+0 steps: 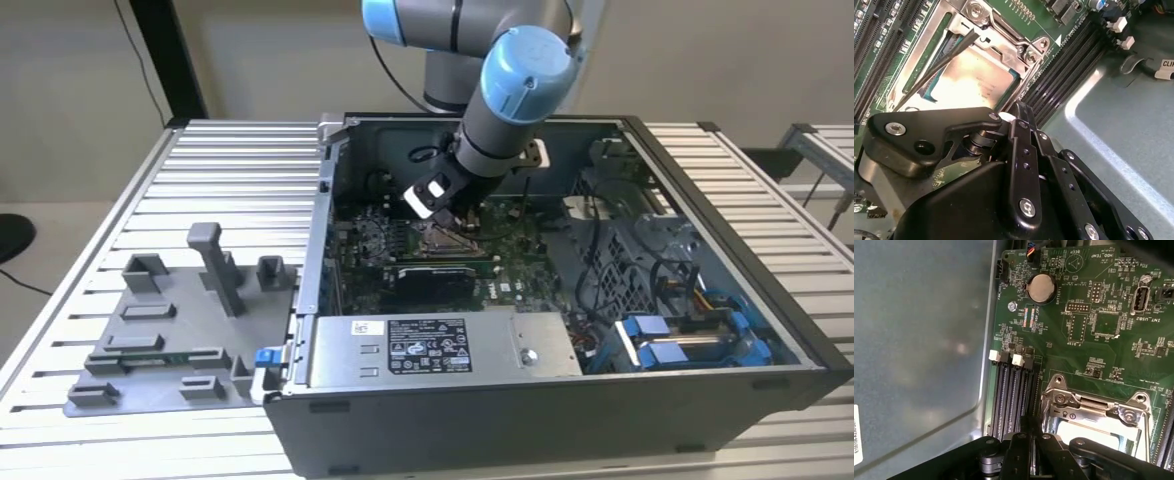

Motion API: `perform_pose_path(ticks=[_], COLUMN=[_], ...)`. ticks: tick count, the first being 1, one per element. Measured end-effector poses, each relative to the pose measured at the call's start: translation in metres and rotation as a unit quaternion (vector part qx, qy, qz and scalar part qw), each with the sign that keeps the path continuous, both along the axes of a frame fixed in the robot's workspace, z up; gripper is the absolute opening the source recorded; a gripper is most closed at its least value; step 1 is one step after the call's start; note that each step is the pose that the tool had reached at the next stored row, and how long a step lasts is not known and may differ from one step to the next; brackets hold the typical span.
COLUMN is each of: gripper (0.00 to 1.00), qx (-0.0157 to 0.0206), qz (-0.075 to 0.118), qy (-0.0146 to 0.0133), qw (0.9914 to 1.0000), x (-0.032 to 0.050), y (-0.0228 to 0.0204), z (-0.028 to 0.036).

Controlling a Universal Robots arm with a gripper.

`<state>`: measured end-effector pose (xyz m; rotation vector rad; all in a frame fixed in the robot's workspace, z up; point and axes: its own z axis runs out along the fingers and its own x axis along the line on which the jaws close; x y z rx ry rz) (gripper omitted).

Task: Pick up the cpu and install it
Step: 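Install the second cpu locking lever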

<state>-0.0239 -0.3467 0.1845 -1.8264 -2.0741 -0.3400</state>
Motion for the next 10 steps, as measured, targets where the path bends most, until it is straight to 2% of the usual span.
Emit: perform_pose_path(ticks=[2, 6, 10], gripper=[0.0, 0.0, 0.0], qx=[-0.0001, 0.0, 0.0001], qz=[0.0, 0.0, 0.0], qy=[0.0, 0.0003, 0.0004], qw=[1.0, 1.0, 1.0], x=[-0.0003, -0.0049, -0.0199], y=[0.0002, 0.0003, -0.0019], z=[0.0011, 0.0131, 0.0222])
